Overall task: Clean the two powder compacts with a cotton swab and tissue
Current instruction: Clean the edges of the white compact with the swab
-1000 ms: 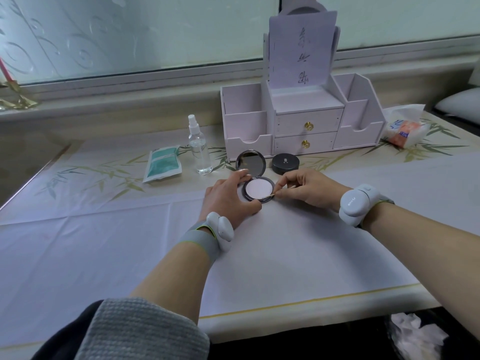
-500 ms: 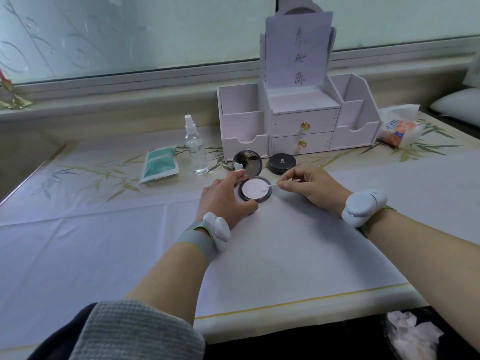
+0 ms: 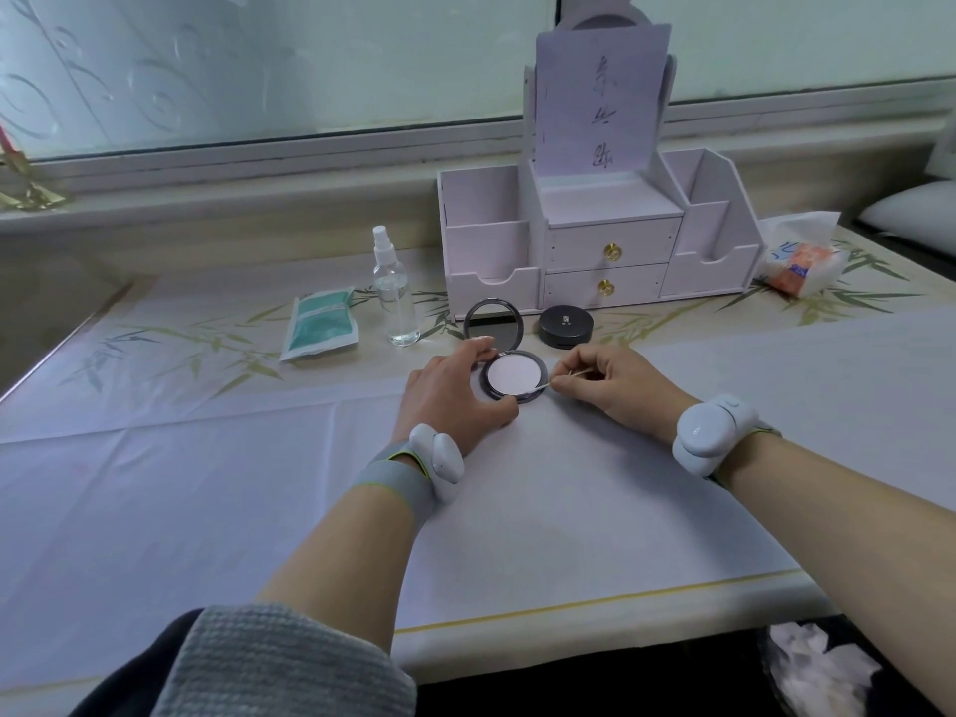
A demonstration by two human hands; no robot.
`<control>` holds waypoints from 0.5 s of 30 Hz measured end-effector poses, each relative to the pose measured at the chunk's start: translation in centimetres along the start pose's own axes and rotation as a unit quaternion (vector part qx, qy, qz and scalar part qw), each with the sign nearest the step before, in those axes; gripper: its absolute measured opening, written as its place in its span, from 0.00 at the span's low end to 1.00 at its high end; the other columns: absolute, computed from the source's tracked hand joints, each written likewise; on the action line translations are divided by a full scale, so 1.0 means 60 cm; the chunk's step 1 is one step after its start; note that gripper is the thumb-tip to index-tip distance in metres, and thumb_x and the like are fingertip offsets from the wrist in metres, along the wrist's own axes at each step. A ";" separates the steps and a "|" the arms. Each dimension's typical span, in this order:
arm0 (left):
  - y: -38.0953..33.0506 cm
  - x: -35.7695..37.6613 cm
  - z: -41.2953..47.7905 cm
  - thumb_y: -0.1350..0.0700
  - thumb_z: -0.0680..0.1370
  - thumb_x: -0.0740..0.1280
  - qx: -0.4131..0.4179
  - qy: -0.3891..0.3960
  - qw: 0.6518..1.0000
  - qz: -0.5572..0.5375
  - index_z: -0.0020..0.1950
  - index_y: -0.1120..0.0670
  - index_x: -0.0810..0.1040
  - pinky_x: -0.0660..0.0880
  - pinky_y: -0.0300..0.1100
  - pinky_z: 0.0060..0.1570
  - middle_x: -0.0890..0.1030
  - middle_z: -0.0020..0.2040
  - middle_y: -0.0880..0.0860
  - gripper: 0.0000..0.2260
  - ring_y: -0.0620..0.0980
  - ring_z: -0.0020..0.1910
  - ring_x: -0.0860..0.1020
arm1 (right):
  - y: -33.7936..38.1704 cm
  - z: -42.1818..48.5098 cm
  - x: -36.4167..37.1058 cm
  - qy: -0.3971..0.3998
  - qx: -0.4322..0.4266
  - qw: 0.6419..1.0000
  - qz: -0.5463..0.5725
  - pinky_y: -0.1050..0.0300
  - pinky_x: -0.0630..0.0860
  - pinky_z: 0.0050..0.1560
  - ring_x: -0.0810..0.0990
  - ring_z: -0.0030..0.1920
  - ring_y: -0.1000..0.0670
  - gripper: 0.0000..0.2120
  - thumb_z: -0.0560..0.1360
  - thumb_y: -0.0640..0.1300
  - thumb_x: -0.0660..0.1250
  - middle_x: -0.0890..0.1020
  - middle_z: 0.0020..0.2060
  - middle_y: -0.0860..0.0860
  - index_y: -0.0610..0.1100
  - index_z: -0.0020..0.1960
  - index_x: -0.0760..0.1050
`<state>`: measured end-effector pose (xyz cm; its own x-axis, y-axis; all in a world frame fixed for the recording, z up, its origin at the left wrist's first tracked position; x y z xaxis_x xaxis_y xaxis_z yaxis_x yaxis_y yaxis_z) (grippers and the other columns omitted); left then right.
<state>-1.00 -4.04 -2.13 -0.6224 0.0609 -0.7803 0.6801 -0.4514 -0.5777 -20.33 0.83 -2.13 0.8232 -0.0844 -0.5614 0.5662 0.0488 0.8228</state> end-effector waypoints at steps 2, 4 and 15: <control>0.000 0.000 0.000 0.44 0.68 0.73 0.001 -0.001 1.000 0.001 0.71 0.42 0.69 0.64 0.41 0.62 0.79 0.63 0.37 0.32 0.47 0.64 0.74 | 0.000 0.001 -0.001 0.001 0.002 1.000 0.001 0.74 0.68 0.37 0.73 0.31 0.64 0.01 0.76 0.43 0.71 0.79 0.33 0.56 0.47 0.45 0.80; 0.000 0.001 0.000 0.44 0.69 0.73 0.002 -0.001 1.000 0.002 0.71 0.42 0.69 0.63 0.41 0.61 0.79 0.63 0.37 0.32 0.46 0.64 0.74 | -0.003 0.001 -0.003 -0.001 0.005 1.000 0.003 0.73 0.69 0.37 0.73 0.31 0.63 0.01 0.76 0.43 0.71 0.79 0.34 0.55 0.46 0.45 0.80; 0.000 0.001 -0.001 0.44 0.68 0.72 0.006 -0.009 1.000 0.000 0.69 0.42 0.70 0.64 0.41 0.60 0.79 0.62 0.38 0.30 0.47 0.62 0.74 | -0.006 0.002 -0.002 -0.001 0.008 1.000 0.000 0.71 0.70 0.39 0.75 0.35 0.58 0.02 0.75 0.44 0.72 0.80 0.36 0.52 0.48 0.43 0.80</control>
<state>-1.02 -4.00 -2.16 -0.6290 0.0456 -0.7761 0.6753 -0.4626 -0.5745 -20.64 0.69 -2.34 0.8236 -0.0872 -0.5604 0.5647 0.0338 0.8246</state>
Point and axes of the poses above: each hand's wrist, its own z-axis towards the middle knuckle, its own x-axis out of the palm, y = z × x, the point moved 7 cm from there along z, towards the middle knuckle
